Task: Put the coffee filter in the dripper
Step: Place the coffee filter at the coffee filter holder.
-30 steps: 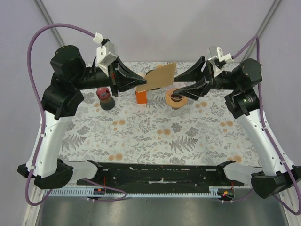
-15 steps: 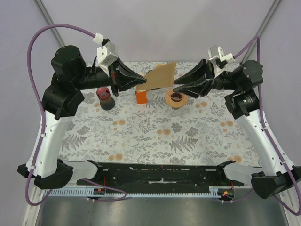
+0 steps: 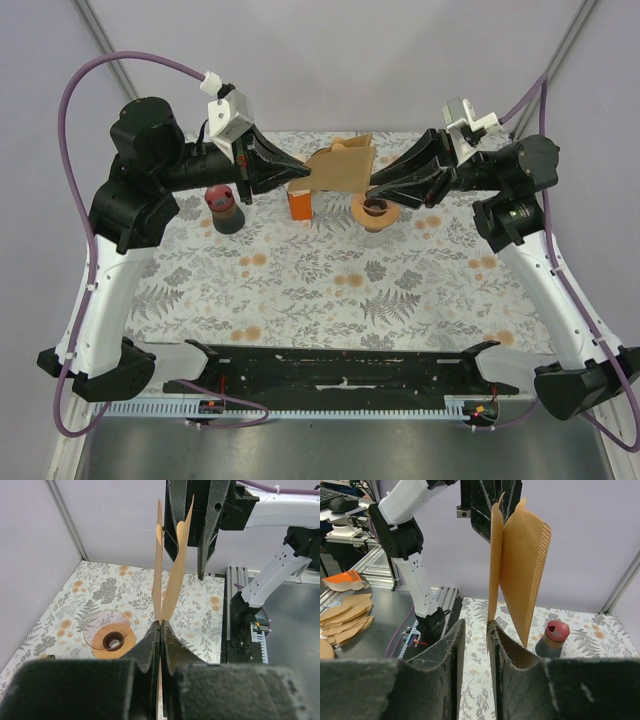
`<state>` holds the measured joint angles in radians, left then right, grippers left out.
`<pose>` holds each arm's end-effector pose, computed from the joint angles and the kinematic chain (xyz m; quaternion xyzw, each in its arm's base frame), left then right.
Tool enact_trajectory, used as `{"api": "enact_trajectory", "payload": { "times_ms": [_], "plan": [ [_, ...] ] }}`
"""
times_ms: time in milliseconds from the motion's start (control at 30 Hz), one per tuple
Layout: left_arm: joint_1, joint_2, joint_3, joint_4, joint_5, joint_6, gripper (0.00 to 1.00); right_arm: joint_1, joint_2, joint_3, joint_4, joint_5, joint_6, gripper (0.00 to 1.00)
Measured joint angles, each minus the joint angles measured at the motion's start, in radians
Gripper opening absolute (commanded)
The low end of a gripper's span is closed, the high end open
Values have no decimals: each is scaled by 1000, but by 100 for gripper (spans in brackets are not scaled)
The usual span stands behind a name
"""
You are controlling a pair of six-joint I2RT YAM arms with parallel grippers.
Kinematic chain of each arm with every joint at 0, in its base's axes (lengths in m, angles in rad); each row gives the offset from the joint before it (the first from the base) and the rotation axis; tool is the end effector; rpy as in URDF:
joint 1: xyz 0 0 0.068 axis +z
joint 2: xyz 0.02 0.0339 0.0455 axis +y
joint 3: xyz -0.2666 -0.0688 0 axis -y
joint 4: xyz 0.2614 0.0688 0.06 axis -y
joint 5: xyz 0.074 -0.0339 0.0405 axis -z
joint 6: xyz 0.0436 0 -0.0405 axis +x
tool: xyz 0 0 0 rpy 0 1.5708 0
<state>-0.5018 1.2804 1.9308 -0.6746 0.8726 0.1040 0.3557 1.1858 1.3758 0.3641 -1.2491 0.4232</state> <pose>0.1745 -0.1338 0.5725 0.4752 0.5310 -0.4215 0.5608 0.2105 0.1223 0.5151 -0.4972 0.4119 0.5324 0.5475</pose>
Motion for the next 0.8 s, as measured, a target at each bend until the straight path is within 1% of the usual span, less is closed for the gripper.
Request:
{"api": "enact_trajectory", "payload": {
  "times_ms": [133, 267, 367, 433, 467, 633, 800],
  "plan": [
    [0, 0, 0, -6, 0, 3, 2, 23, 20, 0, 38, 5, 29, 31],
    [0, 0, 0, -10, 0, 9, 2, 43, 50, 0, 45, 34, 40, 25],
    [0, 0, 0, -12, -8, 11, 2, 56, 77, 1, 46, 67, 48, 15],
    [0, 0, 0, -17, -35, 15, 2, 62, 97, 7, 46, 86, 54, 3],
    [0, 0, 0, -21, -48, 18, 2, 64, 108, 15, 46, 97, 58, 0],
    [0, 2, -14, -34, -212, 21, 2, 73, 189, 86, 26, 167, 68, 0],
    [0, 11, -61, -24, -418, 32, 2, 90, 311, 162, -12, 267, 68, 0]
  ]
}}
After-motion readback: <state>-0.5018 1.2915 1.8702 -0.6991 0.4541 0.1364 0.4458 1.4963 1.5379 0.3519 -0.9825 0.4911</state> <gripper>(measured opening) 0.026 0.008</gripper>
